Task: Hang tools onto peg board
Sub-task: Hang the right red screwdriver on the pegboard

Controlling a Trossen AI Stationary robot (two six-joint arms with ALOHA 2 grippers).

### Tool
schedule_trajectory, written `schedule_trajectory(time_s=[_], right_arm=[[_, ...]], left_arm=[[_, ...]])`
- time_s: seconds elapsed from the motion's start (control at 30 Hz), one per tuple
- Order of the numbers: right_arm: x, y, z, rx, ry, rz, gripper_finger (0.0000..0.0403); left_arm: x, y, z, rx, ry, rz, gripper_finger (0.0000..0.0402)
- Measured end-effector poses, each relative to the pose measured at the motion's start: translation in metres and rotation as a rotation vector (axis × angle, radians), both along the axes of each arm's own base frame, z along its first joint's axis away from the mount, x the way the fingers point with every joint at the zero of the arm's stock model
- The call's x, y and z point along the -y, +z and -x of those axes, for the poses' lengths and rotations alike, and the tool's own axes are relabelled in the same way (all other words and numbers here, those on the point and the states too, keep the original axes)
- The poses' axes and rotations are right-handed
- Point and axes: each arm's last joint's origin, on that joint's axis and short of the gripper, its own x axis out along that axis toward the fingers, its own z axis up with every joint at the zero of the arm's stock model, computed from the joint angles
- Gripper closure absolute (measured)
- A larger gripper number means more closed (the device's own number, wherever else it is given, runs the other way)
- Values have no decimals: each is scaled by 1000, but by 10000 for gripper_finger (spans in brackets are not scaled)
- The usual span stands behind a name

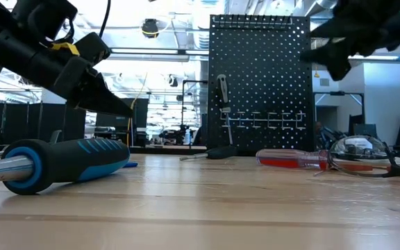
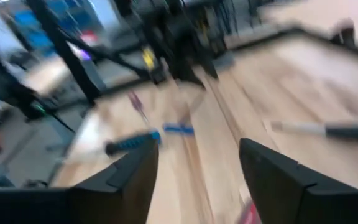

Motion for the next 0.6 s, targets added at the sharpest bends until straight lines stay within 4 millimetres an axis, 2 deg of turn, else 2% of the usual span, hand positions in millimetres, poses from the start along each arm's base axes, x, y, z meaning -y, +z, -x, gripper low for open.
schedule_trajectory(time_s=[0.13, 0.3, 0.47, 0.6], right_arm=[[-5, 4, -31, -203, -35, -46, 157], [-14, 1, -75, -508, -83, -59, 172], [-10, -20, -111, -767, -165, -42, 183], [1, -37, -127, -886, -232, -28, 182]], left_arm=[[0, 0, 0, 0, 0, 1, 265], [0, 0, 0, 0, 1, 1, 265], [0, 0, 0, -4, 0, -1, 265], [0, -1, 0, -13, 0, -3, 265]])
